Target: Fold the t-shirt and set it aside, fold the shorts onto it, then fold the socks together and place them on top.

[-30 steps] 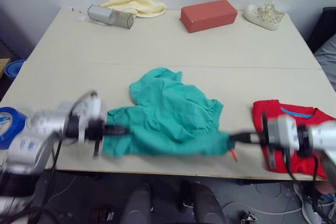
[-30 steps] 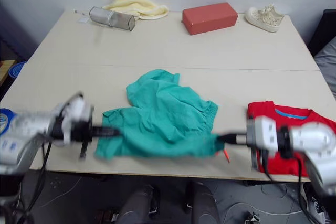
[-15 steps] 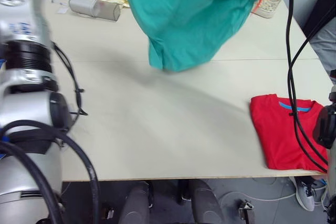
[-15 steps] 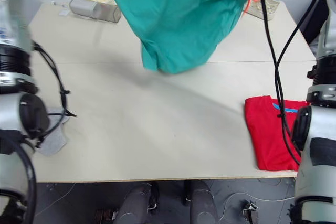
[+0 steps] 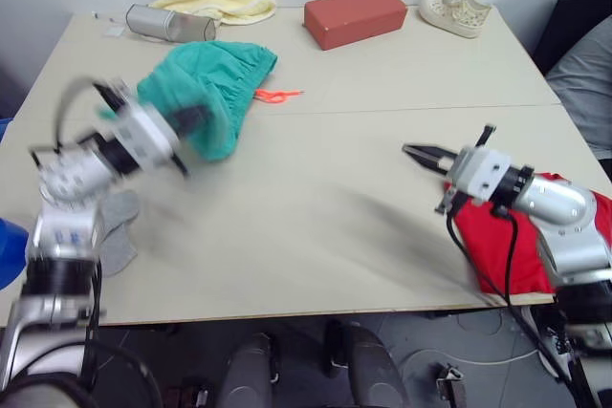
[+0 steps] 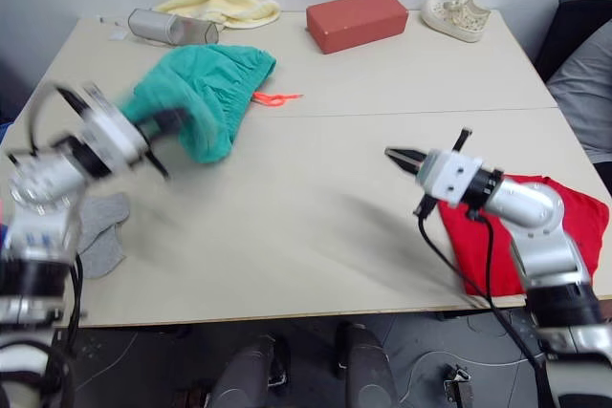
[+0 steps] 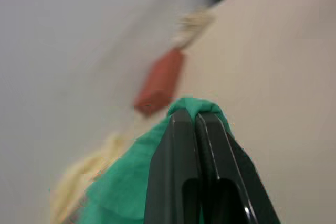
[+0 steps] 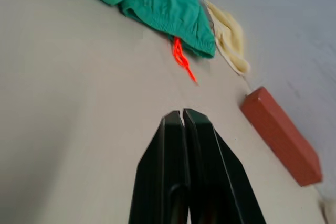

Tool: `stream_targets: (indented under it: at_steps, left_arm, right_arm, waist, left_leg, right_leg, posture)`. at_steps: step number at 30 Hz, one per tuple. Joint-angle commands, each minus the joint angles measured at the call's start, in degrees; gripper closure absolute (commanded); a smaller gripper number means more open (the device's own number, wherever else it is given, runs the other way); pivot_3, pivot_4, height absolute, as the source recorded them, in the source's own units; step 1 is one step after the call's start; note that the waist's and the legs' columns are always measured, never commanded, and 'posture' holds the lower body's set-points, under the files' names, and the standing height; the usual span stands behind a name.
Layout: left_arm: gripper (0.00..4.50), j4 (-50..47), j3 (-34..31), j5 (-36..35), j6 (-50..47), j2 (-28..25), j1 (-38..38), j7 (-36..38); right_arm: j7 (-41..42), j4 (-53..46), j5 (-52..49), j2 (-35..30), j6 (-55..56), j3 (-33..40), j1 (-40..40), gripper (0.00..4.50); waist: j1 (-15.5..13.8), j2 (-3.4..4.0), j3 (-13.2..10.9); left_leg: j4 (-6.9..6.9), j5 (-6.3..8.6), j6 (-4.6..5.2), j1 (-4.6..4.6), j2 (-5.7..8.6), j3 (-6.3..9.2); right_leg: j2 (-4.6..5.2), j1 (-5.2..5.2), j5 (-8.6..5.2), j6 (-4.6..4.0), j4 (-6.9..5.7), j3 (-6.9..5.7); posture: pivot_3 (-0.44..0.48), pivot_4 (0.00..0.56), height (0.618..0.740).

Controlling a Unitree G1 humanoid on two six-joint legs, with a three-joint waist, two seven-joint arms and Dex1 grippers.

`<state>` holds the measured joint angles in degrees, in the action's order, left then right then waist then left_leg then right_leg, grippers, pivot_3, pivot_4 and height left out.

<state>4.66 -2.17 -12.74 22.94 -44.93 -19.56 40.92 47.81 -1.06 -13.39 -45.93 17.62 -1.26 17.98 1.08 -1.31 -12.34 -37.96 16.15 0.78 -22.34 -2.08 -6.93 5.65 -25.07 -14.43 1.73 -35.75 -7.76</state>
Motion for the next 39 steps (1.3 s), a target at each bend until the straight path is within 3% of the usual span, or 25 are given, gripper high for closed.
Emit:
stream_targets:
  at_steps: [1,3,6,11,16,18,24,28,31,35,38,39]
  left_arm:
    - [4.5,-10.2,-4.95,-5.18,-7.02,-2.43,6.3,1.38]
    - [4.5,-13.48,-4.62,-7.83,-11.67,-4.99,13.11,6.49]
    - [4.5,-14.68,-5.4,-12.54,-14.88,-9.12,21.68,16.6]
    - [4.5,-19.69,-8.85,-23.5,-30.72,-16.13,31.34,27.76]
    - [4.5,-20.97,-18.41,-38.73,-50.07,-17.11,35.46,27.23]
    - [4.5,-19.89,-22.36,-43.44,-57.21,-18.08,35.88,27.87]
    - [4.5,-13.81,-31.68,-45.44,-68.7,-20.99,36.32,30.92]
    - [4.5,-9.14,-36.96,-45.1,-75.5,-23.46,36.54,32.97]
    - [4.5,-8.57,-40.75,-40.87,-78.71,-26.31,41.99,37.12]
    - [4.5,-6.84,-41.9,-33.62,-73.27,-25.84,45.87,40.21]
    - [4.5,0.8,-39.99,-17.8,-44.31,-21.71,44.22,37.15]
    - [4.5,-0.19,-39.87,-18.05,-42.85,-20.09,43.48,37.71]
  right_arm:
    - [5.43,-6.52,-6.8,-2.61,-3.79,3.18,-4.54,4.46]
    - [7.93,-8.76,-10.57,-3.03,-6.84,4.02,-8.36,4.46]
    - [10.77,-10.83,-11.18,-3.34,-9.3,3.09,-11.93,3.55]
    - [10.55,-12.07,-8.82,-0.99,-12.62,0.38,-9.82,1.74]
    - [9.58,-12.47,-2.21,2.21,-15.5,-5.94,-5.82,0.03]
    - [9.11,-12.75,0.7,3.94,-16.68,-9.09,-4.03,0.03]
    - [2.29,-7.22,11.88,13.8,-18.52,-16.76,5.5,0.03]
    - [-2.24,-1.4,17.14,20.1,-19.56,-19.3,11.29,0.03]
    - [-3.58,0.62,18.48,23.63,-20.2,-20.12,13.79,0.03]
    - [-4.11,2.08,19.79,25.63,-19.84,-20.96,15.1,0.03]
    - [-4.4,2.96,19.81,29.41,-19.71,-22.43,16.7,0.03]
    - [-3.61,2.0,19.17,29.41,-19.82,-22.25,16.06,0.03]
  waist:
    - [-0.23,-0.01,0.0]
    - [-0.51,-0.01,0.02]
    - [-0.65,0.13,0.1]
    - [-1.05,0.07,0.1]
    - [-1.03,0.07,0.11]
    - [-1.02,0.04,0.11]
    - [-0.61,0.01,0.13]
    - [-0.21,-0.06,0.17]
    - [0.41,-0.09,0.18]
    - [0.64,-0.08,0.18]
    - [1.09,-0.05,0.18]
    - [1.2,-0.06,0.18]
  left_leg:
    - [0.0,0.12,0.13,0.1,-0.05,0.01]
    - [0.0,0.12,0.12,0.14,-0.11,0.02]
    - [0.0,0.27,0.02,0.29,-0.22,-0.07]
    - [-0.05,0.33,-0.08,0.13,-0.38,-0.15]
    - [-0.04,0.4,-0.21,0.1,-0.56,-0.17]
    - [-0.04,0.41,-0.28,0.05,-0.61,-0.16]
    - [-0.05,0.4,-0.52,0.04,-0.73,-0.24]
    - [-0.06,0.4,-0.79,0.03,-0.91,-0.21]
    - [-0.04,0.24,-1.29,0.01,-1.01,-0.16]
    - [0.04,0.27,-1.35,0.02,-1.04,-0.18]
    - [0.04,0.28,-1.35,0.04,-1.08,-0.23]
    - [0.07,0.28,-1.35,0.1,-1.13,-0.32]
  right_leg:
    - [-0.03,0.06,-0.02,-0.04,-0.03,0.02]
    - [-0.08,0.07,-0.01,-0.13,-0.03,0.04]
    - [-0.17,0.16,-0.11,-0.27,0.0,0.06]
    - [-0.27,-0.04,-0.24,-0.49,0.09,0.01]
    - [-0.43,-0.13,-0.35,-0.64,0.09,0.0]
    - [-0.49,-0.23,-0.35,-0.65,-0.04,0.02]
    - [-0.77,-0.39,-0.42,-0.77,-0.15,0.18]
    - [-1.01,-0.45,-0.48,-0.95,-0.19,0.23]
    - [-1.1,-0.5,-0.54,-1.06,-0.25,0.18]
    - [-1.11,-0.51,-0.58,-1.12,-0.23,0.18]
    - [-1.13,-0.53,-0.58,-1.17,-0.24,0.18]
    - [-1.12,-0.55,-0.55,-1.28,-0.26,0.19]
  posture:
    - [0.0,0.15,0.74]
    - [0.0,0.15,0.74]
    - [0.0,0.15,0.74]
    - [0.0,0.15,0.74]
    - [0.0,0.15,0.74]
    - [0.0,0.15,0.74]
    - [0.0,0.15,0.74]
    - [0.0,0.15,0.74]
    - [0.0,0.15,0.74]
    - [0.0,0.15,0.74]
    - [0.0,0.15,0.74]
    - [0.0,0.15,0.74]
